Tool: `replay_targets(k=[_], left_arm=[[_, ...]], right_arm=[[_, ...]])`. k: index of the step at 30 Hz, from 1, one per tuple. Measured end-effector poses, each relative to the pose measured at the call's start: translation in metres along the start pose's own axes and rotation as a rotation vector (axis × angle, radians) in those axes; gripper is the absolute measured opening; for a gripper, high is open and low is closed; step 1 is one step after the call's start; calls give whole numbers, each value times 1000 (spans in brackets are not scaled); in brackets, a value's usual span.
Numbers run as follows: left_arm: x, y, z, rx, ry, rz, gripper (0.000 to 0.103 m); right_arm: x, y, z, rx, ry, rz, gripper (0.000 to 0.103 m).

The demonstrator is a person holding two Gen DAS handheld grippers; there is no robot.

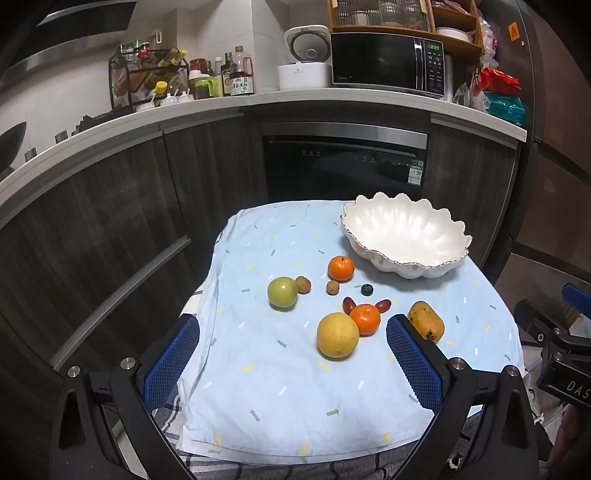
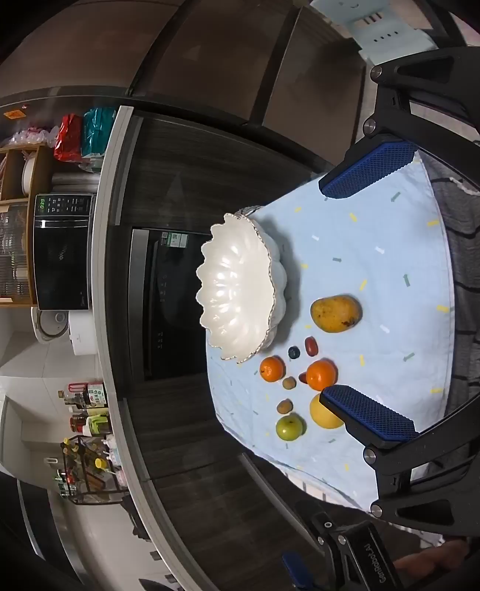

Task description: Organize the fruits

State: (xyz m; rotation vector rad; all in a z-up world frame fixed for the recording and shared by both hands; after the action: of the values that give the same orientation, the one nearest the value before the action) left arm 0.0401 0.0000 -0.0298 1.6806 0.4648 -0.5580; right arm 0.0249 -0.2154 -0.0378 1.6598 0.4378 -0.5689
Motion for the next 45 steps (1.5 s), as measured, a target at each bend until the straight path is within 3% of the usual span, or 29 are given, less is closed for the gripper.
replay_targets(k=[45], left_arm=[[-20,3,-1,3,36,56,103]], right_arm=[[-13,3,-2,5,25,59,103]])
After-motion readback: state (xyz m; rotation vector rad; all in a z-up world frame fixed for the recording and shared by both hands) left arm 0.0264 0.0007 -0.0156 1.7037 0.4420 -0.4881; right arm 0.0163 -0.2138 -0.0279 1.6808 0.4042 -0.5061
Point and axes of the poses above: each gripper's, at about its wrist camera, not at the fingertips, and x roughly the way its jaws point, z to its right, y to its top, the point moved 5 cm from there along x, roughly the way its jaws point, and after that the axes turned 7 degrees about x, right-handed, at the moved point
